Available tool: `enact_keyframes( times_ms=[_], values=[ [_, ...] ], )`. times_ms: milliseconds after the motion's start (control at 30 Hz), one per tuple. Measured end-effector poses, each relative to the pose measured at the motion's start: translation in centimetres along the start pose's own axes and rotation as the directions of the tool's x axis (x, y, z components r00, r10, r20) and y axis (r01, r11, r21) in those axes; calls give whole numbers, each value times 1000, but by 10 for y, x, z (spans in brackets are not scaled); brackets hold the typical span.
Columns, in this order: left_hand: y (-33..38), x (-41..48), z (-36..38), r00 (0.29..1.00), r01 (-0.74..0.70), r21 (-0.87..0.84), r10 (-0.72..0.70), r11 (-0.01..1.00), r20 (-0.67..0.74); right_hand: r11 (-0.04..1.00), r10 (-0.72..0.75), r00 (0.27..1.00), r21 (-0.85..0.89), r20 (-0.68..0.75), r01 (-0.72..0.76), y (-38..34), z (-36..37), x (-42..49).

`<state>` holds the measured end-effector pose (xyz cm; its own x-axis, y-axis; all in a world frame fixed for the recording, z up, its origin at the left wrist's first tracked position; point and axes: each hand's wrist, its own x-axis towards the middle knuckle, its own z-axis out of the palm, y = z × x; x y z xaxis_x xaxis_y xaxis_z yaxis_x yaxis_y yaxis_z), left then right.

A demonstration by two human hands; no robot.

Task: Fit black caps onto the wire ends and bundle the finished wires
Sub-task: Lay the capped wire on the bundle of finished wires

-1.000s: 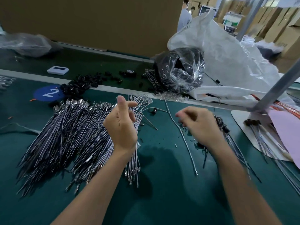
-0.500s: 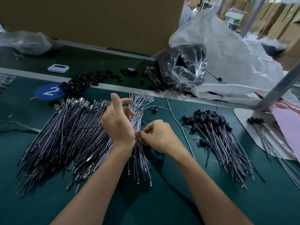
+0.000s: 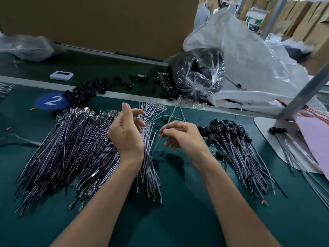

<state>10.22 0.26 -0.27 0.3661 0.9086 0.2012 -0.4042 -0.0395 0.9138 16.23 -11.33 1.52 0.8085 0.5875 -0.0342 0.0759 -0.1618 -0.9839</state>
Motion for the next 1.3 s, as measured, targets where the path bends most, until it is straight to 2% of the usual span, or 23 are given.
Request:
enact_keyframes(
  times_ms=[100,267,333,400,433,467,500,567,633,667,700,800,900,967,1067,1300],
  values=[
    [4,1,0,1000,6,20,-7,1000,15,995,-35,999,97,-19,36,0,-3,0],
    [31,16,-13,996,75,42,-77,996,50,991,-39,998,123,-45,44,5,-6,1],
    [46,27,-25,996,53,53,-57,997,67,993,-37,997,110,-72,45,5,-9,2],
    [58,39,-42,992,1,189,-25,982,124,995,-35,993,84,-114,45,7,-11,3],
    [62,44,-51,984,-38,315,-19,948,177,996,-32,991,82,-134,43,8,-12,4],
    [66,50,-60,969,-89,468,-34,879,247,995,-28,988,86,-149,41,8,-12,4],
    [69,54,-68,944,-142,624,-85,768,320,994,-22,987,98,-160,38,8,-13,5],
    [73,57,-78,875,-228,849,-282,477,393,989,-4,985,144,-173,29,8,-14,7],
    [72,54,-82,841,-293,937,-416,189,347,982,6,984,185,-181,28,8,-16,8],
    [70,51,-82,849,-308,946,-420,99,321,980,6,983,199,-182,30,8,-16,8],
    [69,49,-81,863,-313,948,-399,61,310,977,5,982,208,-191,35,8,-16,8],
    [63,43,-79,880,-316,946,-349,74,322,989,-20,938,128,-346,69,12,-19,8],
    [61,47,-78,857,-307,946,-401,109,324,986,-134,842,-153,-523,62,17,-26,10],
    [61,51,-78,826,-297,945,-460,136,325,963,-206,820,-258,-534,74,17,-26,9],
    [61,56,-79,809,-328,937,-477,120,344,954,-255,817,-271,-516,127,13,-21,7],
    [60,57,-77,837,-354,930,-412,94,360,952,-294,810,-232,-507,200,11,-16,5]
  ],
)
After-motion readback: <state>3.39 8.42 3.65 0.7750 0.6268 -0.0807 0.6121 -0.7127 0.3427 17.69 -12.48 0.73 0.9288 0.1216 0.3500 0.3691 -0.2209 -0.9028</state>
